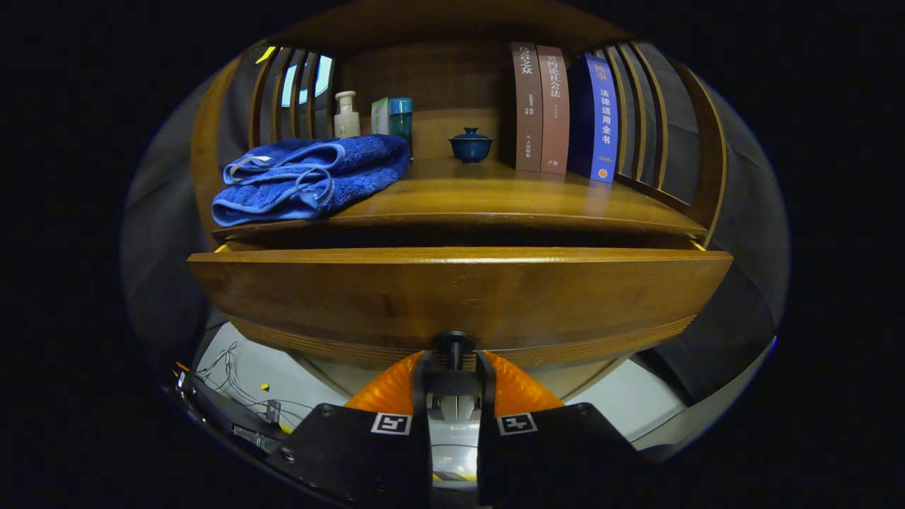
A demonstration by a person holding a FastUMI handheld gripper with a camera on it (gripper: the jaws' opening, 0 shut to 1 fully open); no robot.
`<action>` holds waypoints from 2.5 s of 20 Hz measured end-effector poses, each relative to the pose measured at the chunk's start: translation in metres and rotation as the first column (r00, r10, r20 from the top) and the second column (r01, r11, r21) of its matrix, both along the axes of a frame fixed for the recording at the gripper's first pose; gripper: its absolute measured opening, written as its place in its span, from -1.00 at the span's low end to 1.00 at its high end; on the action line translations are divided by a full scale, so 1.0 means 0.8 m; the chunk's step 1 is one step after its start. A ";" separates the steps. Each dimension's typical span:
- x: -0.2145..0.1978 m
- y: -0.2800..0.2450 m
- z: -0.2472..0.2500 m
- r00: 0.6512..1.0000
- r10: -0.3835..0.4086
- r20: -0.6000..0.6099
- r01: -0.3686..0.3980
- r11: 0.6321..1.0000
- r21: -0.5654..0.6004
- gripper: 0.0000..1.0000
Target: Pull open the drawer, take out the items inside it, and place them on the countertop above the cabinet.
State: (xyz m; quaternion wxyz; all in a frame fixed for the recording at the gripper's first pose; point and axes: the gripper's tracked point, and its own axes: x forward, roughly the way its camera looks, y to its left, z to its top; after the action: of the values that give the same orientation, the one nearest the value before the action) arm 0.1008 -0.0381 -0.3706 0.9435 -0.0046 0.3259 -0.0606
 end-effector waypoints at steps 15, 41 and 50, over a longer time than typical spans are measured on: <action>-0.139 0.015 0.011 0.997 -0.021 -0.077 0.025 0.999 0.045 -0.42; -0.146 0.019 0.168 0.994 -0.068 0.090 0.059 0.994 0.095 0.98; 0.035 0.011 0.167 0.997 -0.067 0.043 0.061 0.991 0.122 0.98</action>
State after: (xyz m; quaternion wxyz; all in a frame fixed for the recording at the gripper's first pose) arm 0.1291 -0.0290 -0.2372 0.9470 0.0641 0.3065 -0.0712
